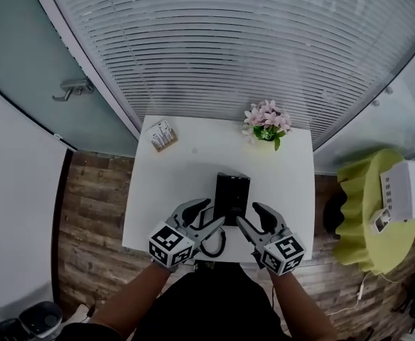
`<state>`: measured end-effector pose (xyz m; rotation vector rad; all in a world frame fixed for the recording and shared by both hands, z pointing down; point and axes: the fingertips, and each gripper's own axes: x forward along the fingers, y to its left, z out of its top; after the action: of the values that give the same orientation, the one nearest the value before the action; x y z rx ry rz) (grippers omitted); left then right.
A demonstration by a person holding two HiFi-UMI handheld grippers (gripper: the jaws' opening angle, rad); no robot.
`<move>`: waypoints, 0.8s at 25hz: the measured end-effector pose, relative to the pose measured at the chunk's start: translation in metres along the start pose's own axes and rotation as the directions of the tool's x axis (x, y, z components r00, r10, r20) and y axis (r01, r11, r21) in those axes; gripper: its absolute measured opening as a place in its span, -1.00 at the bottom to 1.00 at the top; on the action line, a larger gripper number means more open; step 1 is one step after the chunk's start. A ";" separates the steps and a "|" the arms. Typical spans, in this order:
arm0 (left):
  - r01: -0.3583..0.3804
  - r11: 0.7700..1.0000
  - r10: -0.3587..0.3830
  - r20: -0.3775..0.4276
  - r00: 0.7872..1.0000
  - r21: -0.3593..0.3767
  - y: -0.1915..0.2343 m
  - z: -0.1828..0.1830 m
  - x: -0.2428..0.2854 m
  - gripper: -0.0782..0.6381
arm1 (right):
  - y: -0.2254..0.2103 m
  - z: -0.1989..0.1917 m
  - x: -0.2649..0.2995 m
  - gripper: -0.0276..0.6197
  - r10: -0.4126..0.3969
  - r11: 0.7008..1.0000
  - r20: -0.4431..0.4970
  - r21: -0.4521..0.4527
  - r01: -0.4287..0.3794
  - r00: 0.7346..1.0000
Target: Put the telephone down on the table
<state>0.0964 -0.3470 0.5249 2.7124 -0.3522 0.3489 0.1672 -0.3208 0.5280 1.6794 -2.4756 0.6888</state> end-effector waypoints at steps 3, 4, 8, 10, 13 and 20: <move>-0.002 0.996 -0.002 0.048 0.999 0.087 -0.024 0.025 -0.013 -0.14 | 0.024 0.020 -0.017 -0.19 -0.003 0.999 0.067 -0.037 0.006 0.998; -0.005 0.993 -0.002 0.060 0.998 0.115 -0.032 0.032 -0.017 -0.15 | 0.031 0.027 -0.023 -0.25 -0.006 0.999 0.091 -0.045 0.010 0.996; -0.002 0.987 -0.015 0.107 0.994 0.160 -0.055 0.052 -0.030 -0.33 | 0.056 0.051 -0.042 -0.62 0.000 0.996 0.168 -0.083 0.014 0.986; -0.008 0.985 -0.015 0.129 0.992 0.171 -0.061 0.058 -0.035 -0.49 | 0.067 0.060 -0.047 -0.72 0.010 0.994 0.192 -0.113 0.012 0.981; -0.012 0.982 -0.016 0.146 0.989 0.189 -0.071 0.063 -0.041 -0.67 | 0.076 0.069 -0.053 -0.78 0.012 0.989 0.213 -0.147 0.020 0.977; -0.008 0.976 -0.029 0.165 0.986 0.217 -0.087 0.067 -0.047 -0.75 | 0.089 0.072 -0.061 -0.82 0.011 0.986 0.220 -0.167 0.026 0.975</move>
<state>0.0903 -0.2871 0.4221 2.9670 -0.3648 0.1639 0.1250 -0.2703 0.4160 1.7866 -2.5840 0.2936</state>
